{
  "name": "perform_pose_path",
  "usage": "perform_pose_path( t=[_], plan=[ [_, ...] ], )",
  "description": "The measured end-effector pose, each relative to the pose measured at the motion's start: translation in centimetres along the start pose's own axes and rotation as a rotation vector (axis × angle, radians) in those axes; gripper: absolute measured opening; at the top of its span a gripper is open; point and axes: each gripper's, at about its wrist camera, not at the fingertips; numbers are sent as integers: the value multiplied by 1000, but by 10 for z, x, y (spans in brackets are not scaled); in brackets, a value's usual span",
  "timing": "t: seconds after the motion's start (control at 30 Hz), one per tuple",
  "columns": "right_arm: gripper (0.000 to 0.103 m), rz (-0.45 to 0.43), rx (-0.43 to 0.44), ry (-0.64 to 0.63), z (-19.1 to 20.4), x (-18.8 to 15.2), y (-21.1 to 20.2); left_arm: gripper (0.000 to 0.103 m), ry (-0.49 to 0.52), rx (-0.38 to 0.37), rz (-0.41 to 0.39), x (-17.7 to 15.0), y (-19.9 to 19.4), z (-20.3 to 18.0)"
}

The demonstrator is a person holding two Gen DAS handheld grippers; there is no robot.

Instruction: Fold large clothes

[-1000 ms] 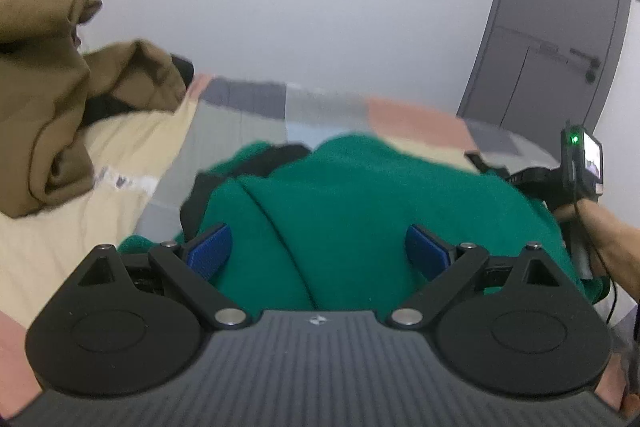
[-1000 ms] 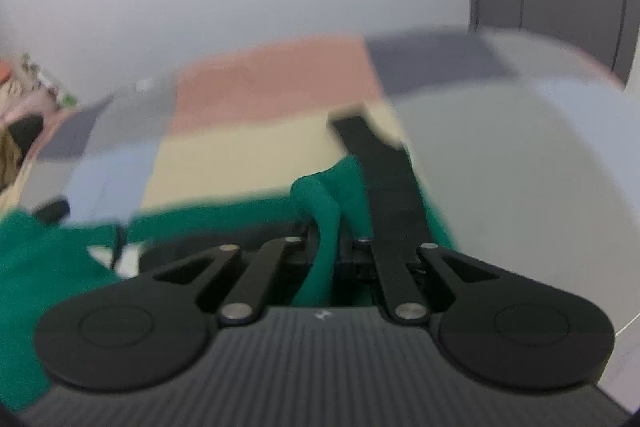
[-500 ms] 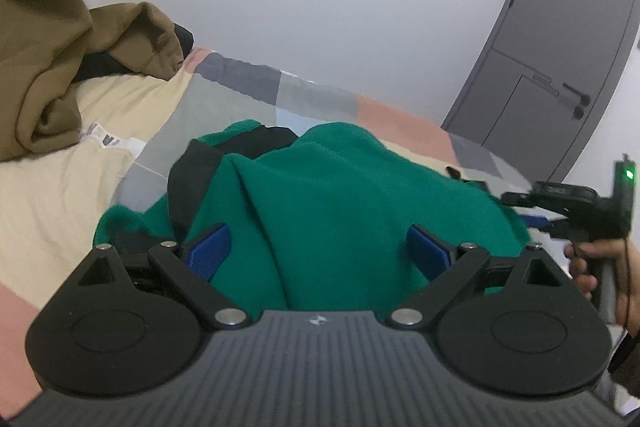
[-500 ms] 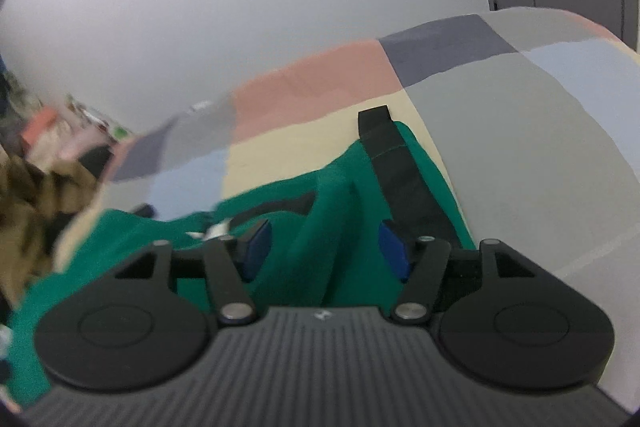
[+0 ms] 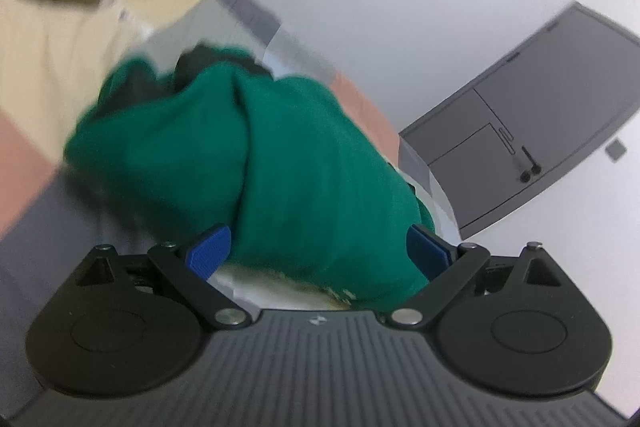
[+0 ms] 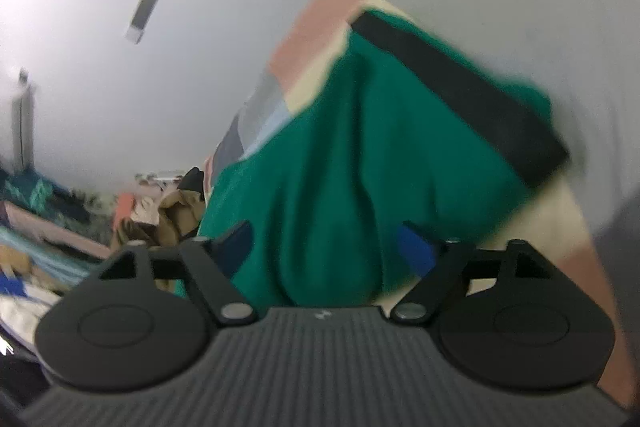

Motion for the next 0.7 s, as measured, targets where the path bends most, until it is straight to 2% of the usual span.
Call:
perform_pose_path(
  t=[0.1,0.17,0.27,0.43,0.53,0.57,0.63,0.67,0.7],
  plan=[
    [86,8,25,154,-21,-6,10,97,-113,-12,62,-1,16,17],
    [86,0,23,243,-35,-13,17,97,-233,-38,90,-3,29,34],
    [86,-48,-14,282,-46,-18,28,97,-363,-85,129,-4,48,54],
    [86,-155,31,318,-51,-7,40,97,-530,-162,124,-6,76,76],
    [86,-222,38,346,-54,-2,39,97,-579,-175,86,-2,86,85],
    [81,-232,29,327,-52,0,39,97,-579,-174,66,0,86,86],
    [76,-247,7,305,-52,3,38,93,-572,-156,23,2,82,87],
    [75,-251,4,308,-59,5,35,89,-570,-147,9,2,81,87],
    [70,-256,-10,301,-59,6,36,84,-564,-136,-2,3,79,87]
  ],
)
Point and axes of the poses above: each gripper's, at about its wrist camera, not at the fingertips, and y roughly the way its jaws point, z to its left, x to its top, and after that the axes turned 8 degrees about x, right-handed
